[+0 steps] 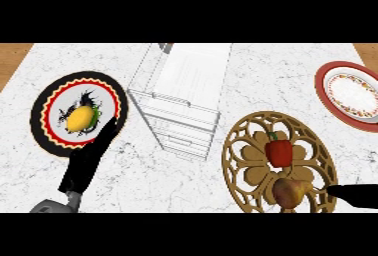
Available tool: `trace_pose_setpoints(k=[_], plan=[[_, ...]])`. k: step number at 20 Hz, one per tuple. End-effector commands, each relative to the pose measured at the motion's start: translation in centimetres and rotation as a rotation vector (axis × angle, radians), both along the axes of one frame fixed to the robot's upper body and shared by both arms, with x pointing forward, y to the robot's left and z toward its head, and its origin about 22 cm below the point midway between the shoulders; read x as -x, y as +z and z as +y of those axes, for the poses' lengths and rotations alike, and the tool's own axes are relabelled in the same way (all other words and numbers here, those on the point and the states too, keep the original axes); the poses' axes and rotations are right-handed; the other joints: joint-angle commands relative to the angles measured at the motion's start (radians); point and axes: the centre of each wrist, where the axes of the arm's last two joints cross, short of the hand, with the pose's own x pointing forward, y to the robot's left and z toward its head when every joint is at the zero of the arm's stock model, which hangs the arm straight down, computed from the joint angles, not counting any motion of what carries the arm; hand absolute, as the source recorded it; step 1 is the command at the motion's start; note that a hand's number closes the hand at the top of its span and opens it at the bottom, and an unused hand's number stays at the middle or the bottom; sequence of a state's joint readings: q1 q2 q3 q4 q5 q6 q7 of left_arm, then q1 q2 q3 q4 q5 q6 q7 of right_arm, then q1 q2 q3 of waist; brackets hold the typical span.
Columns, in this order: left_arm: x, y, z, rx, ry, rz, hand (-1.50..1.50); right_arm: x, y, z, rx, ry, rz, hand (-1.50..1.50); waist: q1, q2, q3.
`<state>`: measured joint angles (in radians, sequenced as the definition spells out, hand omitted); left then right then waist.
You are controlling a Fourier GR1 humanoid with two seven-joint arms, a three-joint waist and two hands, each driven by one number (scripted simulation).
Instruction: Pick the bell pepper from the placemat and place it in the tiered shelf
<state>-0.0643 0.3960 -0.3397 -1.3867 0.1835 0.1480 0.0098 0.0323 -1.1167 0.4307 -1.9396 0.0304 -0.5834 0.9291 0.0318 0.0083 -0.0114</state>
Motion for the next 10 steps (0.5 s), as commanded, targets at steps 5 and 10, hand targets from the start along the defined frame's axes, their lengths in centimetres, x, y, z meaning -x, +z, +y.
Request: trace_pose_setpoints(k=[5,10], plan=[[-1.0,-0.7,0.1,-0.020,-0.021,0.009,0.00,-2.2,3.5,1.7,0.279,-0.143,0.233,-1.50,0.047,0.011,0.003],[-0.7,-0.8,-2.2,0.003,-0.056,0.027,0.00,-3.7,3.2,4.9,0.233,-0.104,0.312,-1.50,0.053,0.007,0.005]])
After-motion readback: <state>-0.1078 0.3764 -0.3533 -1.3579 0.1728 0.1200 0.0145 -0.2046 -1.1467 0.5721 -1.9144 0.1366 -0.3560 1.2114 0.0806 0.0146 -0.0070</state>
